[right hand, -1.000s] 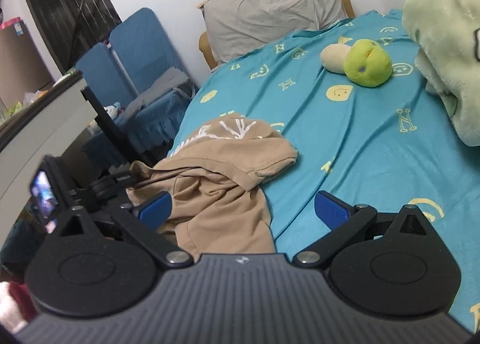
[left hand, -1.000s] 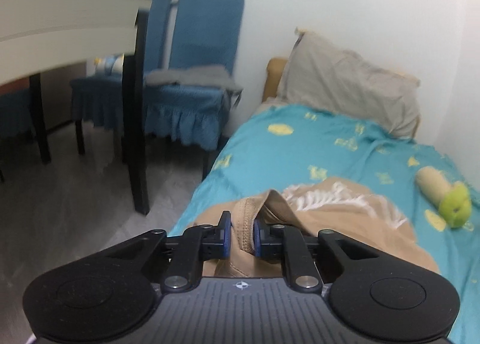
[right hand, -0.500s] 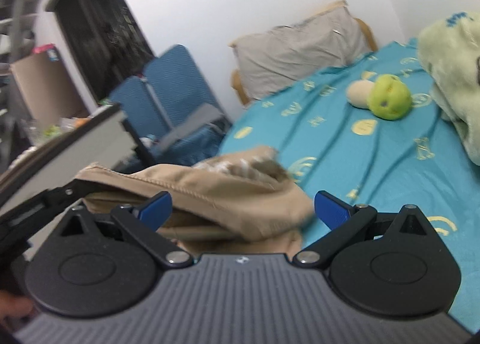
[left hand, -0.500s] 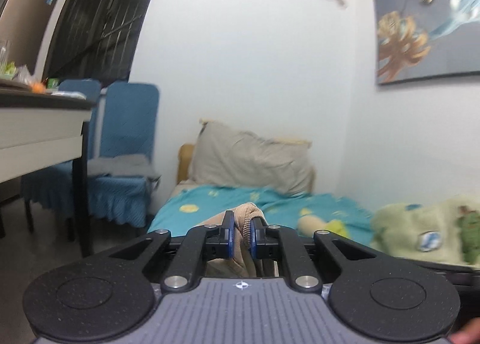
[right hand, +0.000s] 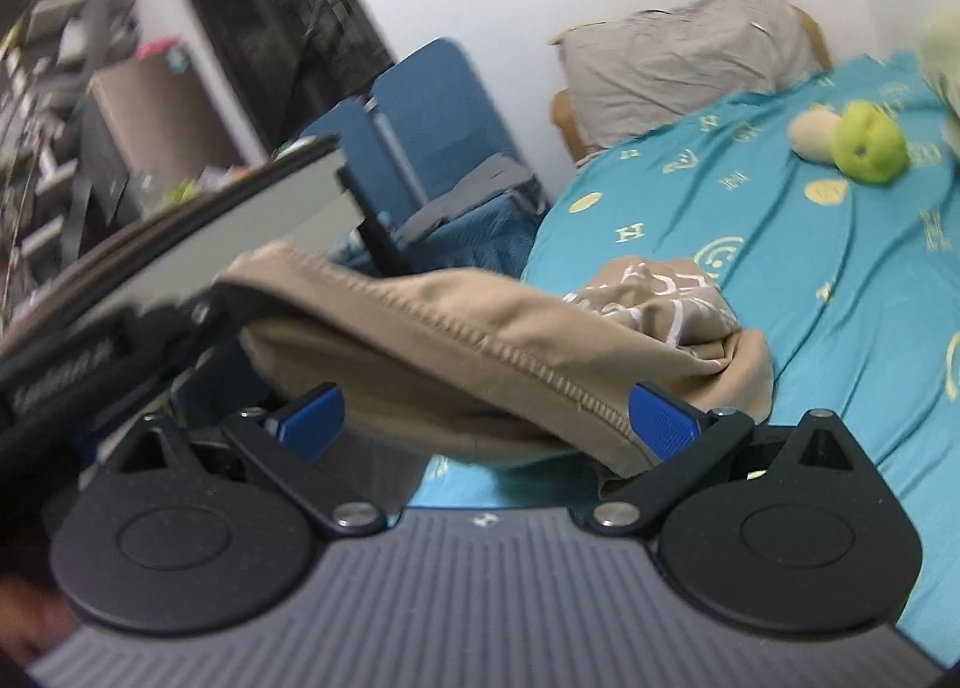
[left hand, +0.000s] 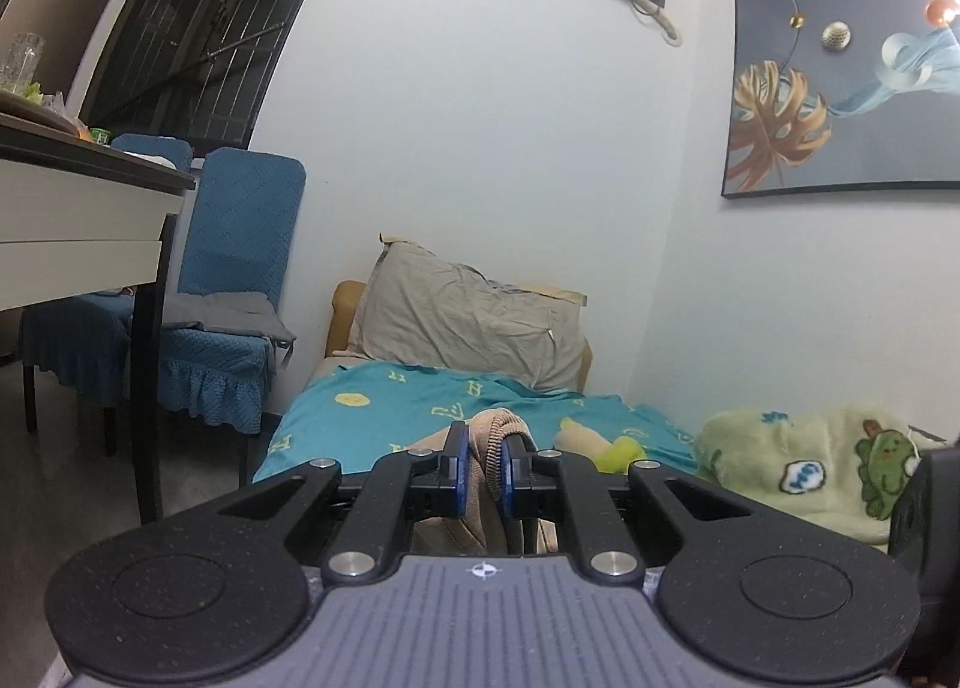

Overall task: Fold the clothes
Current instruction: 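Grasp the tan T-shirt with the left gripper while the right gripper grasps another edge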

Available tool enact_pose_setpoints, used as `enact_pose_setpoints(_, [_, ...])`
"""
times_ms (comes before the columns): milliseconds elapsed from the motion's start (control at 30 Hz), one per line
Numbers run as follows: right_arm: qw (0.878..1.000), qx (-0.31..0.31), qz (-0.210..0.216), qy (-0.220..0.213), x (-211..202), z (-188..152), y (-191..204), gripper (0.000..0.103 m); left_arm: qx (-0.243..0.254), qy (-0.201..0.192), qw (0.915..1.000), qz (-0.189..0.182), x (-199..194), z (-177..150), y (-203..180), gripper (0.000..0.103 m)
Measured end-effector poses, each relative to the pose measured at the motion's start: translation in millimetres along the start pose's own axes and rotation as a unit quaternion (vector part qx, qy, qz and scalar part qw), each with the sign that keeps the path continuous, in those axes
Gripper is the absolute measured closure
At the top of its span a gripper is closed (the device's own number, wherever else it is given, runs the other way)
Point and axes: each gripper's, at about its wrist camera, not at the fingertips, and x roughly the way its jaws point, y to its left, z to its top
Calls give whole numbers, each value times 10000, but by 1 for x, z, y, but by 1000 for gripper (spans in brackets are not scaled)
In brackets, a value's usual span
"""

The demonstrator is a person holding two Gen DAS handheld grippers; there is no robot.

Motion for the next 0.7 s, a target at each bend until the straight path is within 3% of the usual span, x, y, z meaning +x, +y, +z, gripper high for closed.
enact_pose_setpoints(200, [9999, 70, 55, -121, 18, -4, -1, 0, -188, 176, 9996, 136, 7, -2, 16, 92])
enact_pose_setpoints(300, [9997, 119, -220, 30, 36, -9, -4, 0, -207, 167, 9995, 186, 6, -1, 18, 92])
enact_pose_setpoints(500, [9851, 290, -1686, 186, 61, -22, -37, 0, -347, -41, 9981, 513, 1, 1, 22, 92])
enact_pose_setpoints(600, [9648, 720, -2527, 60, 47, -20, -61, 0, -420, -261, 9968, 631, -4, 5, 22, 92])
enact_pose_setpoints(700, [9371, 870, -3356, -412, 22, -15, -72, 0, -602, -438, 9948, 699, -9, 9, 24, 92])
